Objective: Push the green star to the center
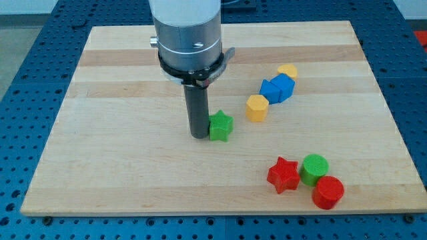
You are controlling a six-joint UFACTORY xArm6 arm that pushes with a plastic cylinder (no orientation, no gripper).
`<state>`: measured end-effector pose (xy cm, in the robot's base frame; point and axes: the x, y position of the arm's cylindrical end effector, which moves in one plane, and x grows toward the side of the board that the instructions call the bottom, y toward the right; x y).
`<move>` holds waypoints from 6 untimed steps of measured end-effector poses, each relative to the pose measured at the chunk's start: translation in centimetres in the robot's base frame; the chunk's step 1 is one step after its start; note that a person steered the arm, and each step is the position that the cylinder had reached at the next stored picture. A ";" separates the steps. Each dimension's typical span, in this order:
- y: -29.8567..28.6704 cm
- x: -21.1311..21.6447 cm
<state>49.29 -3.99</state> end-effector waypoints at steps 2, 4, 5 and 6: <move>1.0 4.6; 3.5 1.2; 3.5 -1.7; 3.5 -2.1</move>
